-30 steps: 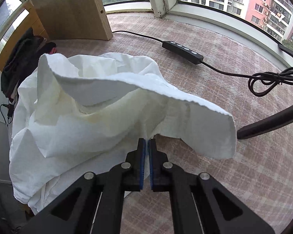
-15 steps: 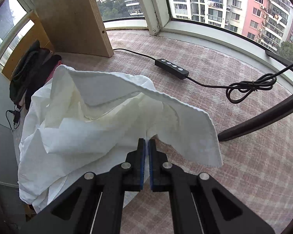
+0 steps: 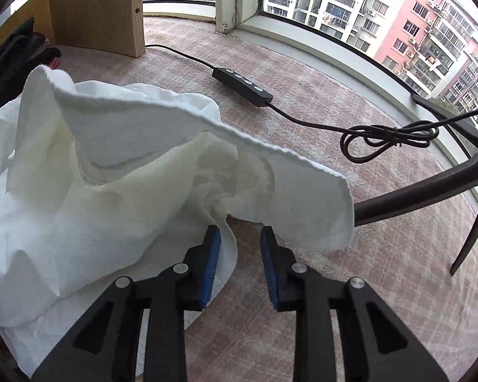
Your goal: Fold clothes
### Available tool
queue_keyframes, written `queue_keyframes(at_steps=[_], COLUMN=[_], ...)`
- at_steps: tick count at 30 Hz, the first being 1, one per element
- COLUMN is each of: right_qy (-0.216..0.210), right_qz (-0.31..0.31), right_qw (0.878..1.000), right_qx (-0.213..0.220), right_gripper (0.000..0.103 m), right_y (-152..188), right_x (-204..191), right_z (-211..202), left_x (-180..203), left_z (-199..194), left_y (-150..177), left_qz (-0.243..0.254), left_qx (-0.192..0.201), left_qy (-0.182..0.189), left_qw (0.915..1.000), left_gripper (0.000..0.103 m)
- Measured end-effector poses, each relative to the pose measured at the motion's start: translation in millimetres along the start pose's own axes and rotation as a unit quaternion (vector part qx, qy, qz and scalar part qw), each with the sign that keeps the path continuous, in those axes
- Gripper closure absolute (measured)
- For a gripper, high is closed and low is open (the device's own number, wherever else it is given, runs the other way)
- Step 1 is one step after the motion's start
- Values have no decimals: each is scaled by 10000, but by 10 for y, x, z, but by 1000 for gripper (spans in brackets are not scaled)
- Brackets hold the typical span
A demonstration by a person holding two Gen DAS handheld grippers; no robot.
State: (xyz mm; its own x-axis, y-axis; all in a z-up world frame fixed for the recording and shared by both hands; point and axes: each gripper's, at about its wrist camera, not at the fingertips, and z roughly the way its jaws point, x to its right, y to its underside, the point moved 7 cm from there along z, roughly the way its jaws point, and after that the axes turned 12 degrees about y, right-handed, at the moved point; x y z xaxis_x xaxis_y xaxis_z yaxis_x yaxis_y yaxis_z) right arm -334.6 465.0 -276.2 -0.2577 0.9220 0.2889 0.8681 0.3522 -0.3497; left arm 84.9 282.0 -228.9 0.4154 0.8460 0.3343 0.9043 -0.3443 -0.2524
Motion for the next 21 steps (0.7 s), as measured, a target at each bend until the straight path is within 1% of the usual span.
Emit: queue_keyframes(at_steps=[1, 2, 4, 5, 6, 8, 9, 10, 11, 12, 13, 15, 16, 17, 18, 19, 20, 21], right_qy=[238, 356, 4, -226, -618, -1544, -2005, -2372, -2517, -2616, -2612, -2606, -2541, -2368, -2237, -2188, -2350, -2527], right_qz=[7, 53, 331, 482, 666, 919, 1006, 1072, 1094, 1115, 1140, 1198, 1229, 1275, 1313, 1385, 1531, 1641], right_qw=[9997, 9993, 9991, 9980, 9953, 9834, 9743, 9654, 9616, 9587, 9584, 9568, 9570, 9594, 9610, 9601, 9538, 9475], right_qx=[59, 124, 281, 342, 348, 255, 191, 129, 70, -2, -118, -467, -662, -846, -964, -1057, -1077, -1071], right_gripper=[70, 70, 70, 66, 63, 48, 45, 43, 43, 43, 43, 43, 43, 43, 43, 43, 46, 56], right_y=[54, 108, 213, 257, 280, 240, 202, 156, 90, 24, -42, -116, -134, -143, -147, -155, -169, -181], right_x=[74, 132, 173, 180, 142, -31, -127, -219, -308, -393, -465, -598, -660, -698, -704, -707, -705, -704], right_z=[-96, -200, -442, -562, -672, -829, -898, -954, -968, -972, -939, -782, -677, -539, -439, -353, -312, -301], left_x=[-134, -280, -624, -795, -944, -1132, -1172, -1211, -1245, -1254, -1236, -1201, -1183, -1166, -1150, -1136, -1127, -1117], left_z=[-147, -273, -427, -507, -553, -489, -437, -384, -336, -296, -259, -186, -149, -121, -112, -107, -114, -127], left_y=[70, 142, 288, 362, 425, 486, 486, 487, 484, 470, 452, 416, 399, 388, 392, 395, 397, 402], left_qz=[-73, -156, -370, -476, -568, -662, -638, -613, -596, -578, -528, -427, -377, -336, -315, -305, -314, -314], left_qx=[107, 181, 187, 191, 175, 65, 16, -34, -70, -73, -74, -74, -74, -76, -82, -74, -43, -27], left_qy=[-376, -720, -1272, -1546, -1748, -1839, -1857, -1876, -1871, -1821, -1778, -1693, -1651, -1594, -1507, -1420, -1340, -1275], left_qw=[9992, 9971, 9910, 9867, 9828, 9807, 9805, 9803, 9805, 9816, 9826, 9846, 9855, 9866, 9880, 9894, 9905, 9913], left_gripper=[68, 66, 64, 64, 63, 63, 63, 63, 63, 63, 63, 66, 78, 88, 103, 102, 102, 103])
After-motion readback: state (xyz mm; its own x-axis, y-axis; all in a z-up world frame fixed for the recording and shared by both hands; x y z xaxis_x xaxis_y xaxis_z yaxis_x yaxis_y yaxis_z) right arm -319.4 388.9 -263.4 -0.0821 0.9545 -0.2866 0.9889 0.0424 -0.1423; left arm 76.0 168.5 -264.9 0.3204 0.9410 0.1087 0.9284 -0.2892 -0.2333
